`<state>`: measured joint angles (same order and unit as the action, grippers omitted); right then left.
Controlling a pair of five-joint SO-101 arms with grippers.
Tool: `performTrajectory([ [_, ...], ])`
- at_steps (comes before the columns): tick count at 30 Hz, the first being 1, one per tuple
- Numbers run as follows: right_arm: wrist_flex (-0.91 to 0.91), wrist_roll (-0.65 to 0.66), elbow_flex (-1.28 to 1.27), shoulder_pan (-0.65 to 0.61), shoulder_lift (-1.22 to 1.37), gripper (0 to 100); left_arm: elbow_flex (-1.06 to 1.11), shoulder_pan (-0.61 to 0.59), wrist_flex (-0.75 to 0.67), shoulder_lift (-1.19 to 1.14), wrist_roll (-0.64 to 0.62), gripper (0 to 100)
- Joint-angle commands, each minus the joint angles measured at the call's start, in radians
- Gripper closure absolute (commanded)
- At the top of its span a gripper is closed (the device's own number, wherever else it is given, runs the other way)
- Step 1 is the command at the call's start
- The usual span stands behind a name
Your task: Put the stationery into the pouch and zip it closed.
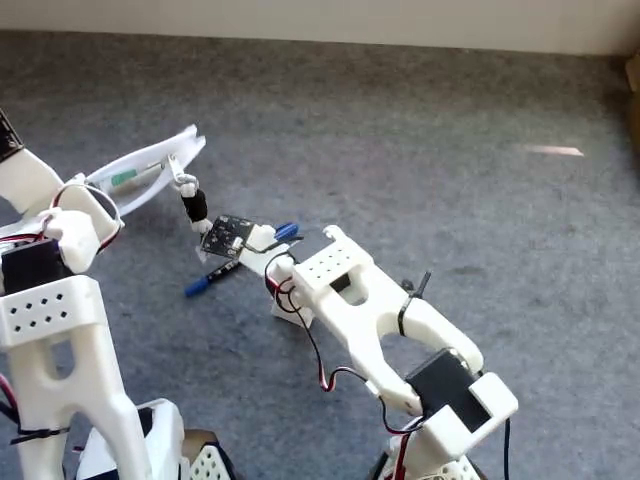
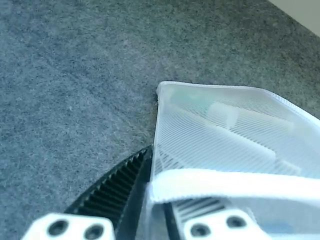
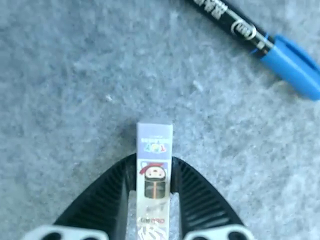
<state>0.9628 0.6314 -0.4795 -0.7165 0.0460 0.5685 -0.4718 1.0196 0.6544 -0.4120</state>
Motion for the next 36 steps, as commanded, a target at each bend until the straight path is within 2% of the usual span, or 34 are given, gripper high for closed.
performTrajectory([
  [1,0.008,0.018,0.005,0.001,-0.062,96.7,-0.053,-0.001,-0.015,0.008,-0.008,99],
  [6,0.008,0.006,-0.007,-0.024,-0.062,84.3,-0.053,-0.002,-0.015,0.008,-0.008,99],
  [9,0.005,-0.049,-0.007,-0.042,-0.062,83.7,-0.054,-0.002,-0.015,0.008,-0.008,99],
  [18,0.005,-0.049,0.001,-0.047,0.056,83.7,-0.054,-0.002,-0.015,0.008,-0.008,99],
  [20,0.008,-0.049,0.002,-0.044,0.077,85.5,-0.054,-0.002,-0.015,0.008,-0.008,99],
  [25,0.008,-0.046,0.002,-0.047,0.074,98.6,-0.054,-0.002,-0.015,0.008,-0.008,99],
  [30,0.01,-0.048,-0.001,-0.042,0.021,99.5,-0.053,-0.002,-0.015,0.008,-0.008,99],
  [36,0.012,-0.054,-0.033,-0.042,-0.182,99.5,-0.054,0.016,-0.014,0.008,-0.008,99],
])
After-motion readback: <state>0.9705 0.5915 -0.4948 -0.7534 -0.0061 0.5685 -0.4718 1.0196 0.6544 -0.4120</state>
